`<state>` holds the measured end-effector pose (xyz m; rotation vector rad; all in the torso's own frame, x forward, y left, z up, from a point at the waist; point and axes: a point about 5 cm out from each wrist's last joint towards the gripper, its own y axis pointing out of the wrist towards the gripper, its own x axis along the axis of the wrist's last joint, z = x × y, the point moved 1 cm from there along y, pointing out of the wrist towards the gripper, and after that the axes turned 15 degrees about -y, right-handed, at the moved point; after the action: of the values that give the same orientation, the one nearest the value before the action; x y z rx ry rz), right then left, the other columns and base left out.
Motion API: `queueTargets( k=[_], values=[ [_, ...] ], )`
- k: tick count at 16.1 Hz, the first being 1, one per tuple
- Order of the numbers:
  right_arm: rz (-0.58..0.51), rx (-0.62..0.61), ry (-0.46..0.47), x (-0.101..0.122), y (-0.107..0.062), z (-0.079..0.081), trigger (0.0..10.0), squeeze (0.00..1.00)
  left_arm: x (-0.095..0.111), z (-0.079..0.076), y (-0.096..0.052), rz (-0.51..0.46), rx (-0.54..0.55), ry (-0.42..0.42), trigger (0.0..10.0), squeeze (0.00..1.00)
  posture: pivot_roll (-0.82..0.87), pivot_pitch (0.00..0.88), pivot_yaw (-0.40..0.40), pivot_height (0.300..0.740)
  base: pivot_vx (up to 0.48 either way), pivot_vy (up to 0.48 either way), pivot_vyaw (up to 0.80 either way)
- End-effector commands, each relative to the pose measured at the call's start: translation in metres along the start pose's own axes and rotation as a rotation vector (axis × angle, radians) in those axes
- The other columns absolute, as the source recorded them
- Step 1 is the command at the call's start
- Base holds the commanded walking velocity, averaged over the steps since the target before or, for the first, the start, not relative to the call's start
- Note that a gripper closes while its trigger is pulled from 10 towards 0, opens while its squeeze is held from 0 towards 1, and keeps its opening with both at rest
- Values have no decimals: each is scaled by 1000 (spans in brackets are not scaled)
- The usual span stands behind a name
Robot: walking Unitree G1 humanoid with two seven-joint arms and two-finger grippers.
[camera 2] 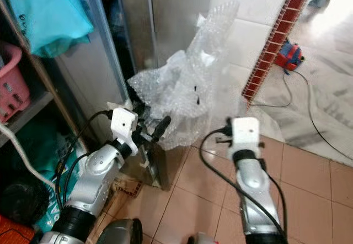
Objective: Restocking fridge
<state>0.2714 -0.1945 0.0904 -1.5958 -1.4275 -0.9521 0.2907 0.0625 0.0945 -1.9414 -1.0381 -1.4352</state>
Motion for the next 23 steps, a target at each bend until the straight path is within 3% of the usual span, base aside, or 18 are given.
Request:
queueTargets(
  k=[1,7,10,12,23],
  values=[
    [8,-31,-6,-1,-2,-5,10000,0,-8,-12,6,49,-70,-12,10000,0,-11,38,1,740,0,0,-800],
    [12,-50,-9,0,-2,-5,10000,0,-7,-15,10,50,-100,4,10000,0,-15,32,11,740,221,0,-770],
    [36,-132,-84,-4,-6,-15,10000,0,-12,-15,10,68,-97,26,10000,0,-15,32,14,740,341,0,0],
    [112,-192,-81,-16,-10,-25,10000,0,-11,-16,12,61,-96,32,10000,0,-16,32,16,740,253,0,0],
    [139,-206,-99,-19,-15,-21,10000,0,-12,-13,18,67,-71,80,10000,0,-19,32,31,740,371,0,0]
  ],
)
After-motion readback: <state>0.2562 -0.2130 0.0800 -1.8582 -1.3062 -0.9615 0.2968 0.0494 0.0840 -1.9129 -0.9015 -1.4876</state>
